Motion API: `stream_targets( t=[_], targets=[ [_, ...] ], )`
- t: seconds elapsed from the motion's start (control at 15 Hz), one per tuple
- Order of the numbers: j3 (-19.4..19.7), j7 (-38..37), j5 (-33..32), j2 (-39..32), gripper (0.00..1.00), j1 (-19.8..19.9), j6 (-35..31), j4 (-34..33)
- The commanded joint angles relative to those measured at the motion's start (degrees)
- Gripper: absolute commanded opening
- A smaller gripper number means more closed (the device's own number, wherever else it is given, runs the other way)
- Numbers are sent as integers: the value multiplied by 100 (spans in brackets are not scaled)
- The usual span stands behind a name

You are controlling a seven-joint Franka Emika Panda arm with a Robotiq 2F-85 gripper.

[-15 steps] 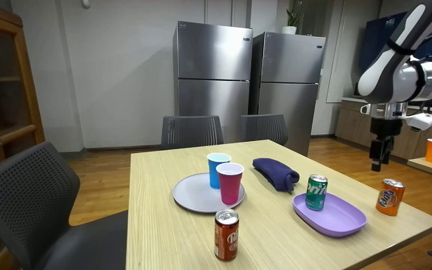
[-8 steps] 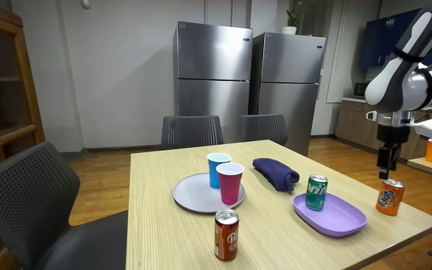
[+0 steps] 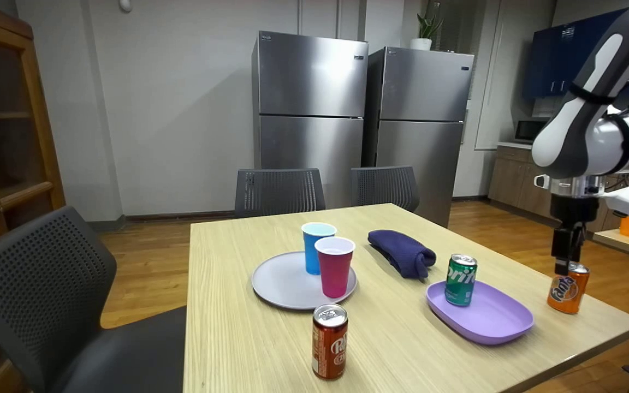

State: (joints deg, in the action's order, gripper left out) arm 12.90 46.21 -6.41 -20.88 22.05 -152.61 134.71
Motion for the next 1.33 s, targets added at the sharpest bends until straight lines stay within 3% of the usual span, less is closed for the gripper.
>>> stream_targets(
  t=[0.0, 0.53, 0.6, 0.93, 1.27],
  targets=[
    [15, -89, -96, -108, 100, 73, -151, -24],
    [6, -103, -52, -253, 100, 156, -293, -68],
    [-2, -99, -36, -252, 81, 174, -306, -66],
    [-16, -82, -16, -263, 42, 231, -368, -60],
    [-98, -40, 95, -102, 38, 273, -240, -26]
  ],
)
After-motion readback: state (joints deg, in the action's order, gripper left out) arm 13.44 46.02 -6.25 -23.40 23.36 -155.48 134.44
